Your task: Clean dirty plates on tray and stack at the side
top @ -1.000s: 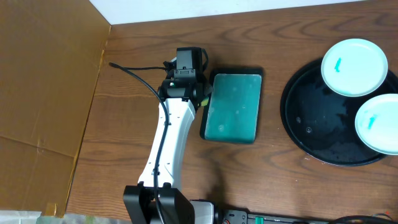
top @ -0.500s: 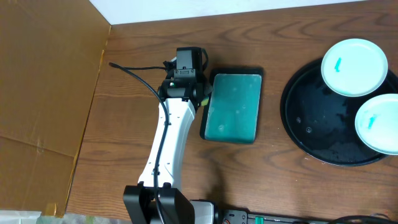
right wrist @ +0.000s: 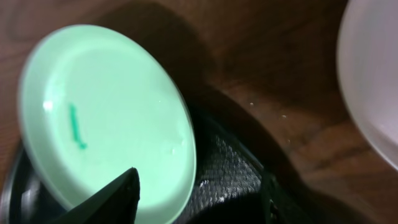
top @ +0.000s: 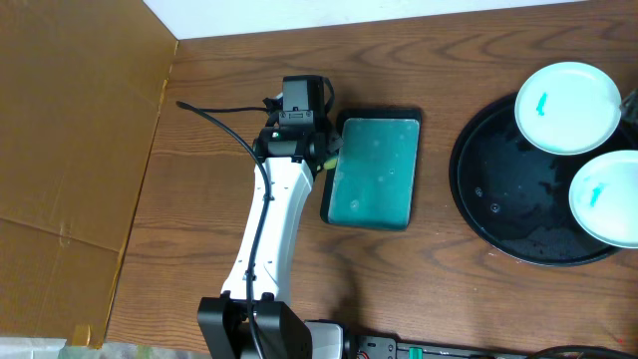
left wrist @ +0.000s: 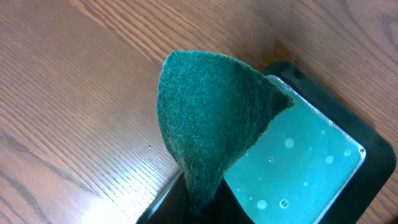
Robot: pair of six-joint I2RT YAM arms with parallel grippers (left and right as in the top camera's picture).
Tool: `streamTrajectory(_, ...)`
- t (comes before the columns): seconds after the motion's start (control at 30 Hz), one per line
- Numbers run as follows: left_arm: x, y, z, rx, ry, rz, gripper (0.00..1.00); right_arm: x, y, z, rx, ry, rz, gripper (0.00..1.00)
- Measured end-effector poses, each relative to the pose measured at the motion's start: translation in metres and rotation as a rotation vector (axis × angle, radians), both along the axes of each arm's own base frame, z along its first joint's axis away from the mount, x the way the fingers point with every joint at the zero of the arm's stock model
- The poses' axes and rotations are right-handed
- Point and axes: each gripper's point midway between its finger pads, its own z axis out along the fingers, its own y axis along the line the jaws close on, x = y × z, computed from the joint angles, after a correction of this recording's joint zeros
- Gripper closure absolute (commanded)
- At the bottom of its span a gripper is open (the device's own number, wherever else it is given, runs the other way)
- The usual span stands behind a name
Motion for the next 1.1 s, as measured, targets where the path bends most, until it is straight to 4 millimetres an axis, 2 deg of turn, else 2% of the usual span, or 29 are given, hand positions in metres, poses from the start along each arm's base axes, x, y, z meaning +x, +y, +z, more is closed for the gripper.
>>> streamTrajectory(0.27, 0.0, 0.0, 0.0, 0.0, 0.0, 0.0, 0.92, 0.026, 0.002, -0.019, -0.113, -0.057, -0.017, 0.52)
streamTrajectory(0.47, 0.0, 0.0, 0.0, 0.0, 0.0, 0.0, 0.93, 0.03, 0.004, -0.04, -0.124, -0.042, 0.004, 0.58)
streamTrajectory(0.6, 0.001, 0.0, 0.001, 0.0, -0.006, 0.0, 0.93, 0.036, 0.014, -0.038, -0.129, -0.085, 0.11, 0.61)
streamTrajectory(0.7, 0.003, 0.0, 0.002, 0.0, -0.014, 0.0, 0.93, 0.038, 0.022, -0.037, -0.142, -0.106, 0.183, 0.71)
streamTrajectory(0.77, 0.003, 0.0, 0.002, 0.0, -0.015, 0.0, 0.93, 0.037, 0.026, -0.037, -0.147, -0.109, 0.207, 0.71)
streamTrajectory(0.83, 0.003, 0.0, 0.002, 0.0, -0.015, 0.0, 0.93, 0.037, 0.03, -0.037, -0.149, -0.112, 0.227, 0.59)
streamTrajectory(1.03, 0.003, 0.0, 0.002, 0.0, -0.015, 0.0, 0.93, 0.035, 0.029, -0.039, -0.173, -0.103, 0.247, 0.61)
streamTrajectory(1.1, 0.003, 0.0, 0.002, 0.0, -0.015, 0.0, 0.93, 0.035, 0.027, -0.039, -0.185, -0.099, 0.243, 0.69)
